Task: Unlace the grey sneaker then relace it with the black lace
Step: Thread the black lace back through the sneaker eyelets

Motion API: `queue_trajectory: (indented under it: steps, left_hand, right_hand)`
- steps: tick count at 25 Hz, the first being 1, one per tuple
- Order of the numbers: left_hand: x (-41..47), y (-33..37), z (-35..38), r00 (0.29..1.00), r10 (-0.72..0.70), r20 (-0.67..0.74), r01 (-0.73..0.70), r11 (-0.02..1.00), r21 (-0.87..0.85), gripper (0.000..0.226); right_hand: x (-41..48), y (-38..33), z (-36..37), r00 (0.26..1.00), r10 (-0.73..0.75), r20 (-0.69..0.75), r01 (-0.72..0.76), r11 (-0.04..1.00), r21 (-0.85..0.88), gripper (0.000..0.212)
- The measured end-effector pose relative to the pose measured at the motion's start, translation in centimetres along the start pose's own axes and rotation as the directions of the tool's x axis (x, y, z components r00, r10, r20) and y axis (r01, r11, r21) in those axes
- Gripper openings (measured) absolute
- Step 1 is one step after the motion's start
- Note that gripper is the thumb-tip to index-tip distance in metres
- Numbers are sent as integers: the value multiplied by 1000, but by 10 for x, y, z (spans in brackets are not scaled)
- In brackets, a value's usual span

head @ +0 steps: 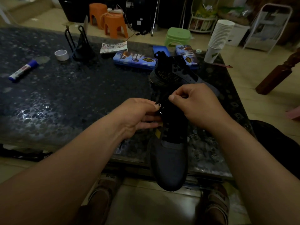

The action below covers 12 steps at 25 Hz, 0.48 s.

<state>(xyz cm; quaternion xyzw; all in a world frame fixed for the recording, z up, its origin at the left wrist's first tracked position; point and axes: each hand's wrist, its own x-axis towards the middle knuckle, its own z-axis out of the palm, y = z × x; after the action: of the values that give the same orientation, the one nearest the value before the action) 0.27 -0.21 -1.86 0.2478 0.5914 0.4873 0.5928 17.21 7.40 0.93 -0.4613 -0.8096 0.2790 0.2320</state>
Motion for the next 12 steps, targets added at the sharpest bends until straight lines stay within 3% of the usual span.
queue_trajectory:
  steps: [12]
  left_hand:
    - [1,0,-2,997,78,11,-78,990,119,5]
  right_hand:
    - [0,-8,17,998,-56,1,54,959,-278,16]
